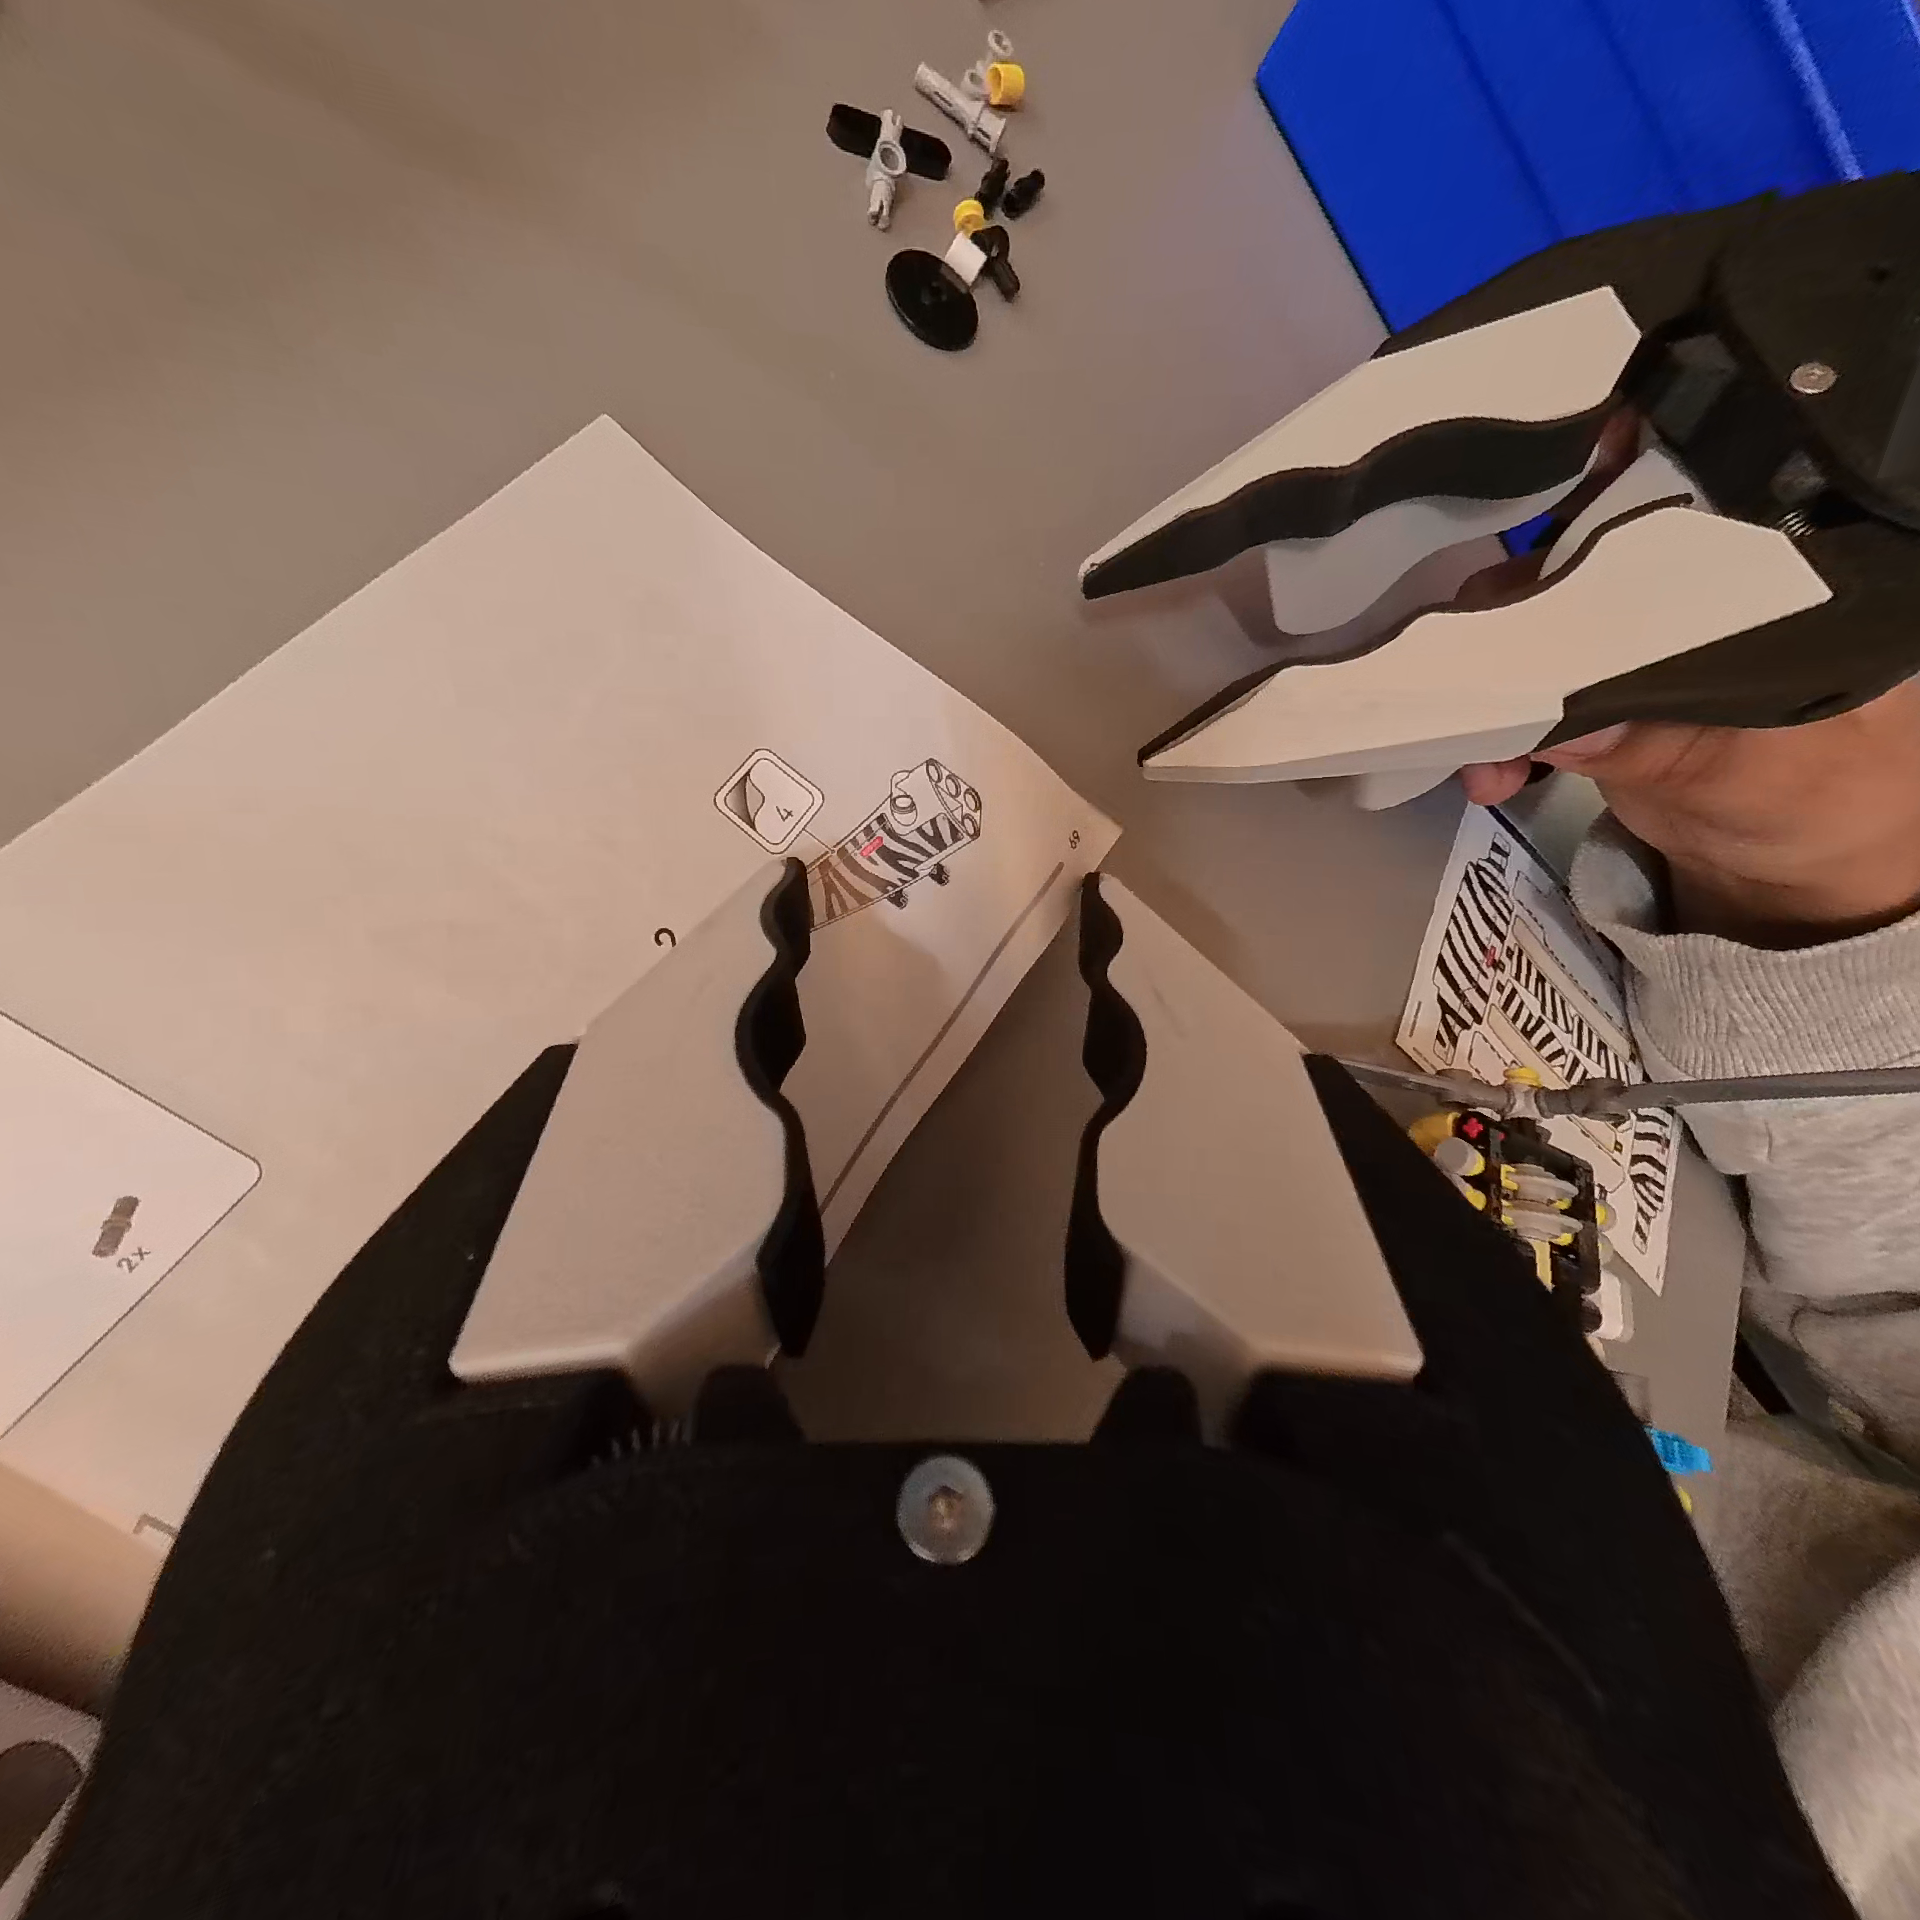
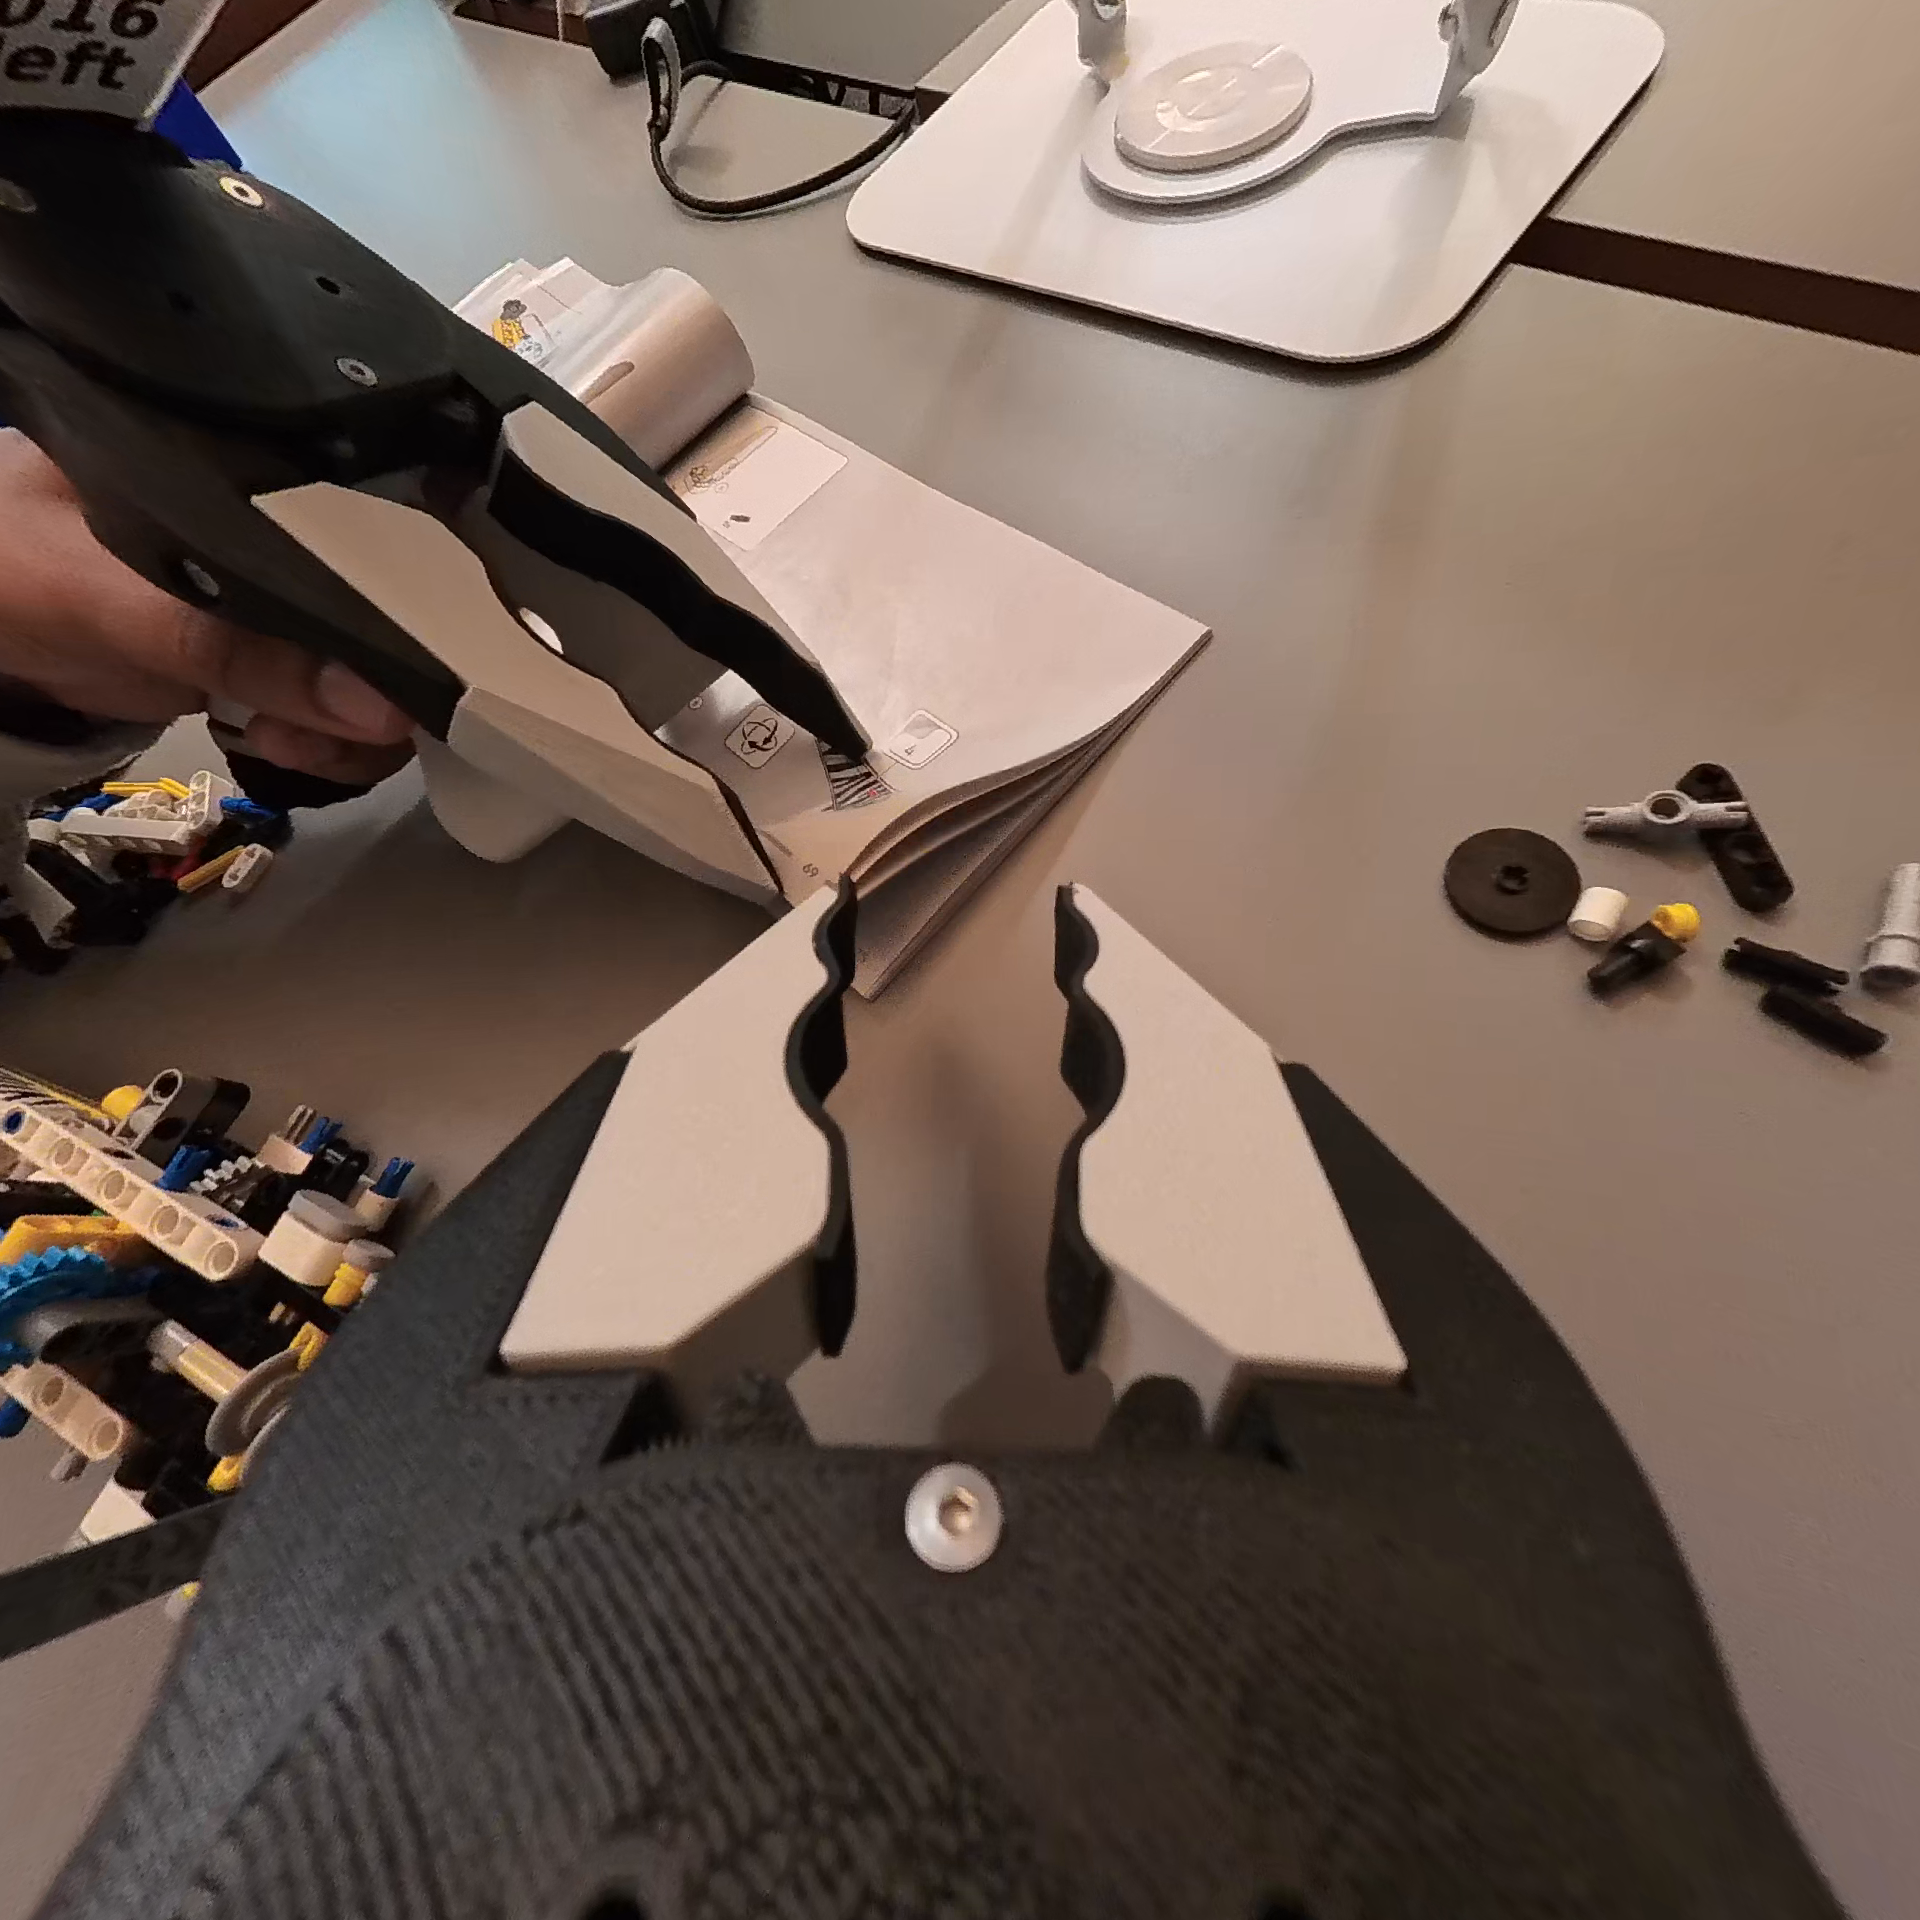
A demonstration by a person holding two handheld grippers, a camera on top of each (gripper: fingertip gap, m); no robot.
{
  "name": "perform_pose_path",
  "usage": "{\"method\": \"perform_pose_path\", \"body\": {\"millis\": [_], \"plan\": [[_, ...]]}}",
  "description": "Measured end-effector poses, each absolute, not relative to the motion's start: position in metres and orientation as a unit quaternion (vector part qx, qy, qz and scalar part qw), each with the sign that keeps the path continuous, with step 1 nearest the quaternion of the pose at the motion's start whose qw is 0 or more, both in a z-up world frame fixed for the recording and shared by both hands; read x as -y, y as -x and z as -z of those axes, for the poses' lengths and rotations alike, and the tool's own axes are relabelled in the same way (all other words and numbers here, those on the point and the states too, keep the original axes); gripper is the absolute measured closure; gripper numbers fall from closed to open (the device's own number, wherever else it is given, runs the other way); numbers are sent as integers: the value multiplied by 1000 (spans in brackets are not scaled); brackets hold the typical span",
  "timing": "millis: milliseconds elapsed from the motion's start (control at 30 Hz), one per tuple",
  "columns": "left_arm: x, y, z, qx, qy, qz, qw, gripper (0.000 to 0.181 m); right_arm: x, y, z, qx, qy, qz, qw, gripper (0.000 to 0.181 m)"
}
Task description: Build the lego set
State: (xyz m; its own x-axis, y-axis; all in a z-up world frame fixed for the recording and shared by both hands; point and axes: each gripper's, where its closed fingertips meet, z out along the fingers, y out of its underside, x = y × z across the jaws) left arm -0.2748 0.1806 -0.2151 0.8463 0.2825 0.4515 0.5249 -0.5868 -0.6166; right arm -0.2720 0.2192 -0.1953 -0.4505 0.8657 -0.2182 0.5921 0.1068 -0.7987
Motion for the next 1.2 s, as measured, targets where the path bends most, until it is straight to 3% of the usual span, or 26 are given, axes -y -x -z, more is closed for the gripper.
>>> {"method": "perform_pose_path", "body": {"millis": [933,1200], "plan": [[-180,276,215,229,878,160,390,130,-219,271,193,728,498,-443,157,144],[-180,278,216,232,874,162,395,140,-214,272,198,732,497,-440,154,144]]}}
